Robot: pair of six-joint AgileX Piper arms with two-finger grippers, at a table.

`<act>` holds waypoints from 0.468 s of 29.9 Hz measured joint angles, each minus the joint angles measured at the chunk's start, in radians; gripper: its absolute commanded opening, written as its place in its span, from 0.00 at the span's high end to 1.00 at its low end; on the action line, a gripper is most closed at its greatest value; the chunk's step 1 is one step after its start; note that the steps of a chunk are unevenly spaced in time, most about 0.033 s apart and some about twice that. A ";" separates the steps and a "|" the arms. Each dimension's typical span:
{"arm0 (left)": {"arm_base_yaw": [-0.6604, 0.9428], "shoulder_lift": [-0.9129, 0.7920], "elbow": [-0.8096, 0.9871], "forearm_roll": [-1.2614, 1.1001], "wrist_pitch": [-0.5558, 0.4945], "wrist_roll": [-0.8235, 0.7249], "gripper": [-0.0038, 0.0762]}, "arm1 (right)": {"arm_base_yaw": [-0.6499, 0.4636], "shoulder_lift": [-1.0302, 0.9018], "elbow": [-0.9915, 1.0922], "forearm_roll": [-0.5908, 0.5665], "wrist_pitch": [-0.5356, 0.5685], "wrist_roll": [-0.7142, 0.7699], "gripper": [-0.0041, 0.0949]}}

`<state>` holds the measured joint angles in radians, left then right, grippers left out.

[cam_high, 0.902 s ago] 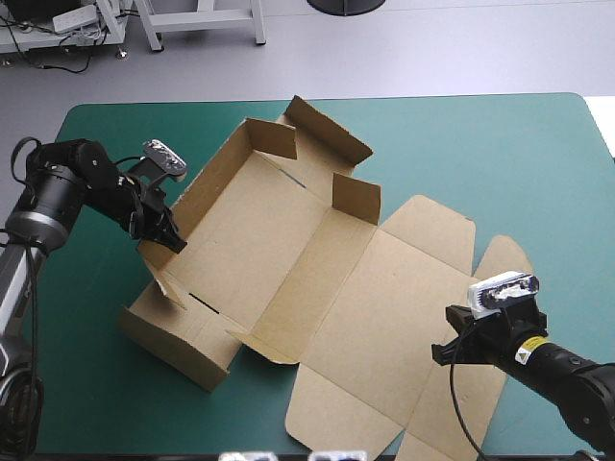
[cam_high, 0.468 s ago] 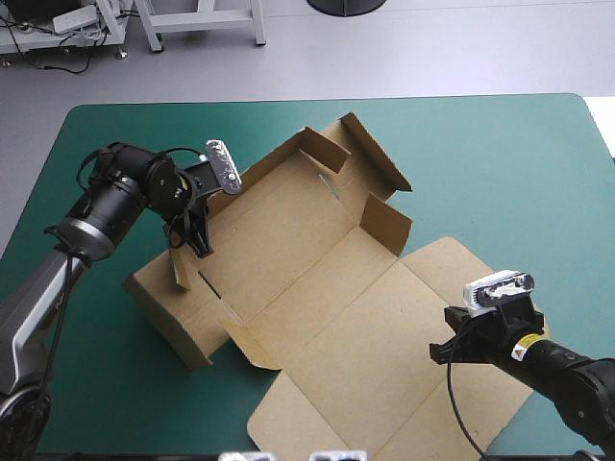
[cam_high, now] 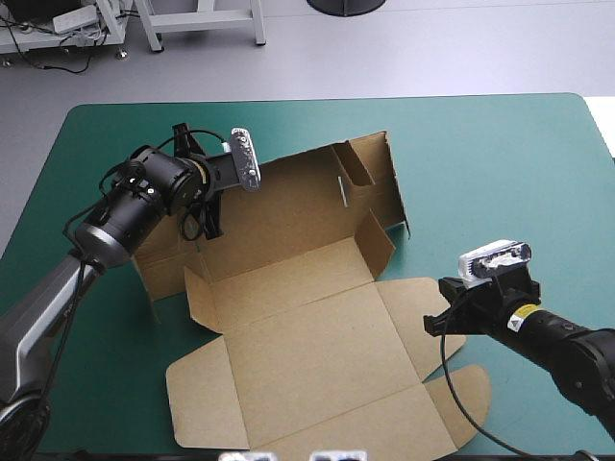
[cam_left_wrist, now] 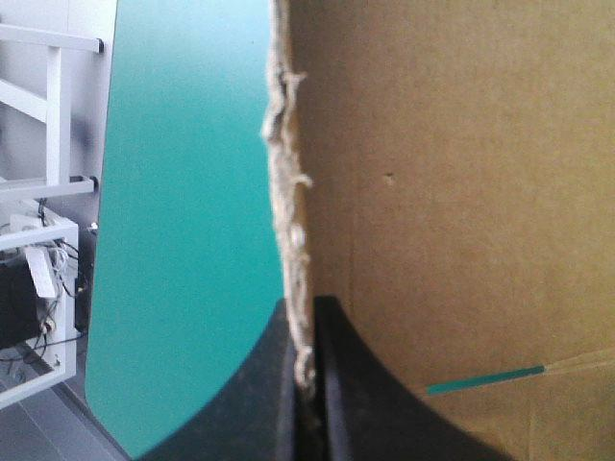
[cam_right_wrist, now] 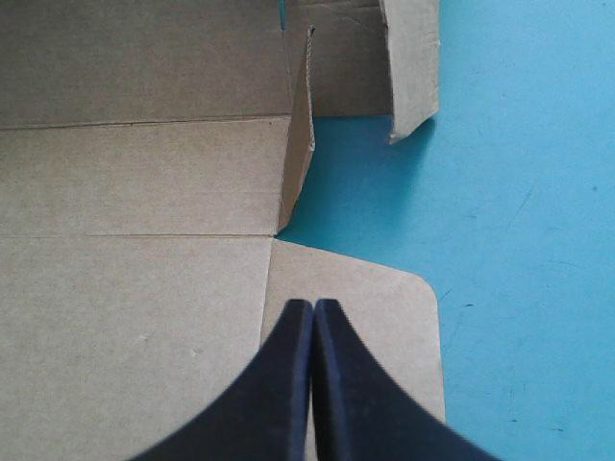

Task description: Fold the box

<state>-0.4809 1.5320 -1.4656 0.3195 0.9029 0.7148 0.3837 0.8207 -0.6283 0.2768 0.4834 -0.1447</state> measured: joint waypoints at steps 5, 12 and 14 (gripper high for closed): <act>-0.061 -0.018 0.000 0.000 -0.004 0.000 0.96 | 0.000 0.068 -0.044 -0.002 0.029 -0.007 0.96; -0.123 -0.026 0.004 0.014 -0.010 -0.060 0.96 | 0.000 0.138 -0.121 -0.008 0.057 -0.008 0.96; -0.131 -0.027 0.011 0.037 -0.012 -0.083 0.96 | 0.000 0.151 -0.142 -0.013 0.071 -0.008 0.96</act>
<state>-0.6121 1.5045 -1.4546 0.3562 0.8904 0.6320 0.3837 0.9718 -0.7701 0.2640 0.5549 -0.1528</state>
